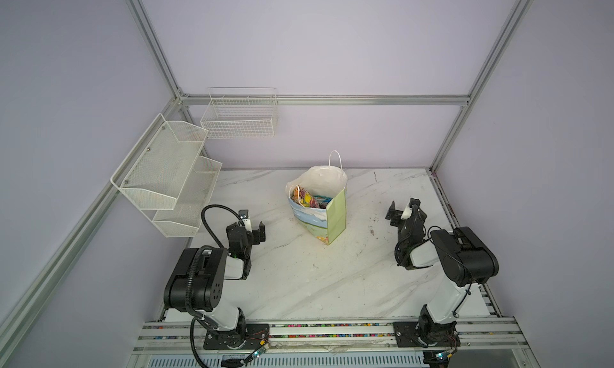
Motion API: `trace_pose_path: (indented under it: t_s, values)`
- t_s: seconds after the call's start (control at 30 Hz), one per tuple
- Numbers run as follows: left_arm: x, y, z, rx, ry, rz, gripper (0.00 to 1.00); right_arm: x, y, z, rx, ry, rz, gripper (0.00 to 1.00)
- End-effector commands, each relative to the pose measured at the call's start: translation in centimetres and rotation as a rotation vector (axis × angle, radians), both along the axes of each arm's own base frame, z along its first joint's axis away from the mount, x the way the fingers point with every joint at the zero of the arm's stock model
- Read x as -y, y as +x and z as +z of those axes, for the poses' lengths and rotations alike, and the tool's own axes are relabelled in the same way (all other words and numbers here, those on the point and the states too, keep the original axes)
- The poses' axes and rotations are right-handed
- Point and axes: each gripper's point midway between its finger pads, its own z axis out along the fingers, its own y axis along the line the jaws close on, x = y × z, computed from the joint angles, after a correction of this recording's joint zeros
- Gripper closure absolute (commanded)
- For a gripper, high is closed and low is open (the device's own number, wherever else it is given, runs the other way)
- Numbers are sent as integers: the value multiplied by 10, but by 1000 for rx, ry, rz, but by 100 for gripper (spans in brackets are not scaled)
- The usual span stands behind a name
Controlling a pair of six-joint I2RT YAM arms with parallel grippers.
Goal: Place the snacks into the paper bag
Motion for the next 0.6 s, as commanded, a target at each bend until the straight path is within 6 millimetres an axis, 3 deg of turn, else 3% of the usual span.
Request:
trace_pose_path:
  t_s: [0.0,0.57]
  values:
    - [-3,15,32,103,-5,10,0,2,1,4,17,7,-6,3]
    - [-1,15,32,109,-10,-18,0,1,0,4,15,1,-4,3]
